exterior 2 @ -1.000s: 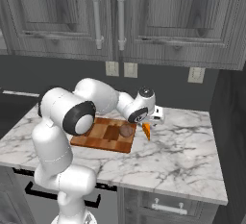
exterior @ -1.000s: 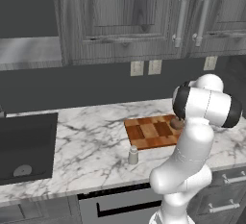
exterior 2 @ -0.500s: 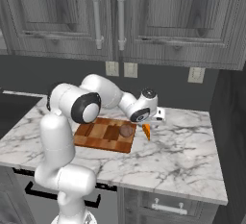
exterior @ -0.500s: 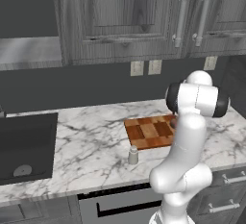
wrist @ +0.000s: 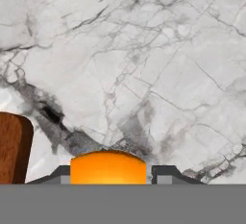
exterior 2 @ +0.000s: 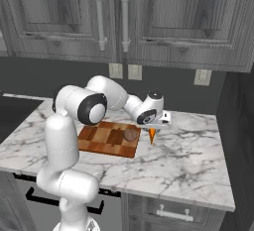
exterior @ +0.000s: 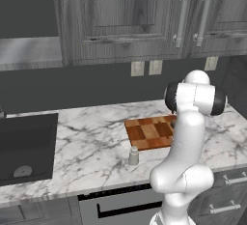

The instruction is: Retrieve the reheated potato from the microwave, then place the potato, cheese, and condiment on the cutting board.

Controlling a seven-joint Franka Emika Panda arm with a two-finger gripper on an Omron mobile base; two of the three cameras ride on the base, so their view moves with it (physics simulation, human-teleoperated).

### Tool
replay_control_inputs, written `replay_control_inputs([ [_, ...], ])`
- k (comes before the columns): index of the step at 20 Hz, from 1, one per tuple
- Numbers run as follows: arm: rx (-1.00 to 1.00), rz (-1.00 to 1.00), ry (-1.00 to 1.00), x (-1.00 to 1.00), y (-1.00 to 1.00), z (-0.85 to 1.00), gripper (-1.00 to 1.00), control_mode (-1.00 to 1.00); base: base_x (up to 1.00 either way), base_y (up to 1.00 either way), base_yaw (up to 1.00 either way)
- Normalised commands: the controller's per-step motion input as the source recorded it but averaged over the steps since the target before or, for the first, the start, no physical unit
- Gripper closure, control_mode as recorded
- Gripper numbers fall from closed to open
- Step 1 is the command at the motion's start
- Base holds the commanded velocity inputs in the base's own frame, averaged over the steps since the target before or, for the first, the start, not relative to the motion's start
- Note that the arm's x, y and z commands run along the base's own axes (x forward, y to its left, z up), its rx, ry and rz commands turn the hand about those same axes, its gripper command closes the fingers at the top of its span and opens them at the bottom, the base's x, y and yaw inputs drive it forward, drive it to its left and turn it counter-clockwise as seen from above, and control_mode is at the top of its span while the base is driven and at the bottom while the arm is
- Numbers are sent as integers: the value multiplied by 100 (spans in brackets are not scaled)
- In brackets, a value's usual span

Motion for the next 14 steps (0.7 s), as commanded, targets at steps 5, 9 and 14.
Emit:
replay_control_inputs([
  [5,1,0,0,-3,0,16,100,-100,0,0,0],
  [9,0,0,0,-12,1,22,100,-100,0,0,0],
  [14,0,0,0,-11,7,27,100,-100,0,0,0],
])
